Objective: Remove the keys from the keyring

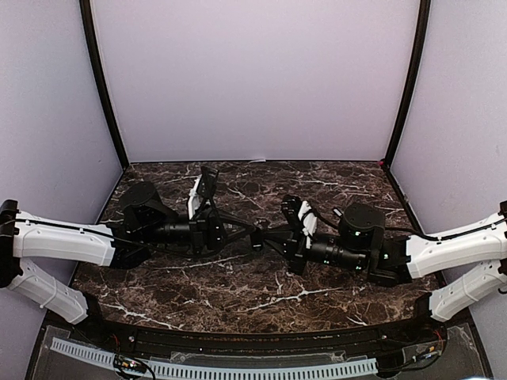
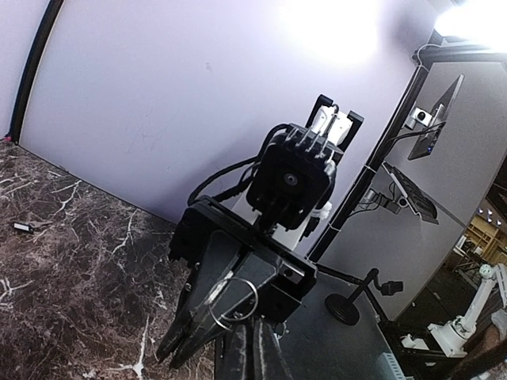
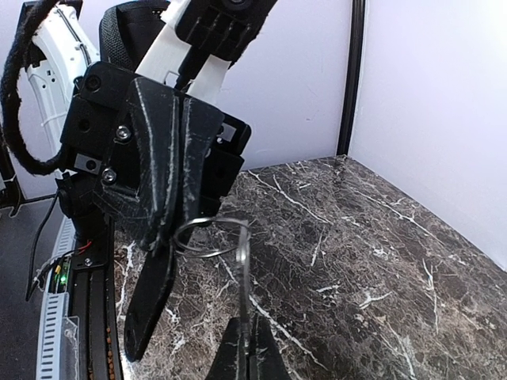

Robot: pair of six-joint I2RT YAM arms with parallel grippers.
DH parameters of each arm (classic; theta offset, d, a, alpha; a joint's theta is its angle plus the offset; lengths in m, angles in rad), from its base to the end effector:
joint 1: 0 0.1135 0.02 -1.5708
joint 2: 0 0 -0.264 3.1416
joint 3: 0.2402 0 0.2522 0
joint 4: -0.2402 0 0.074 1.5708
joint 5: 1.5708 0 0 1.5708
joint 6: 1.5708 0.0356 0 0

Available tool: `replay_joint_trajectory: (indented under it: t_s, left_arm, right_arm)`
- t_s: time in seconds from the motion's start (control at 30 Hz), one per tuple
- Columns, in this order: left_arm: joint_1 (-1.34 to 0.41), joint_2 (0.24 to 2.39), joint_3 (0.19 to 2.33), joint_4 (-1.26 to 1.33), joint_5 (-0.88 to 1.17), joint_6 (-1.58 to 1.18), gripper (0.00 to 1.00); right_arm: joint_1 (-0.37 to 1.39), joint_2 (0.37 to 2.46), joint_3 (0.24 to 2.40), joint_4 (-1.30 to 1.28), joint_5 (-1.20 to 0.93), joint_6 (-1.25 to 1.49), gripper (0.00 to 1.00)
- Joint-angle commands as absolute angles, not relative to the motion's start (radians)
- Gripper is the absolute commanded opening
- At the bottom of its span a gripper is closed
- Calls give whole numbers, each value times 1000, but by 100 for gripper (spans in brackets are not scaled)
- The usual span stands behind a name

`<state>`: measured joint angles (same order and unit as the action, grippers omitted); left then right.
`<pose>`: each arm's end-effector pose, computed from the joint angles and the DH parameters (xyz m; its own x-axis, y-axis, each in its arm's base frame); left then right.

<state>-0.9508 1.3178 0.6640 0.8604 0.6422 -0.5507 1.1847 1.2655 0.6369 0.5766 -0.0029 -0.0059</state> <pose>0.1483 -0.2445 0.2888 -0.4177 -0.1361 -0.8983 0.9080 -0.0975 -0.4074 0.1067 0.2627 0.2641 -0.0141 -0.0503 -0.9986 -0.9276 0.3736 -0.0057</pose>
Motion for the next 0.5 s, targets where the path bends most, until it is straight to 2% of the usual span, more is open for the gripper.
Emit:
replay_joint_trajectory:
  t_s: [0.0, 0.23, 0.37, 0.47]
  left_arm:
    - [-950, 1308, 638, 893, 650, -540, 5]
    - [-948, 1312, 628, 862, 622, -520, 45]
    - [-948, 1304, 633, 826, 592, -490, 59]
    - [-948, 1279, 661, 724, 495, -446, 63]
  right_arm:
    - [1187, 1241, 639, 615, 69, 20, 0]
    - [1187, 1240, 651, 581, 87, 13, 0]
    - [1187, 1245, 658, 561, 88, 9, 0]
    - [1187, 1249, 664, 543, 94, 1, 0]
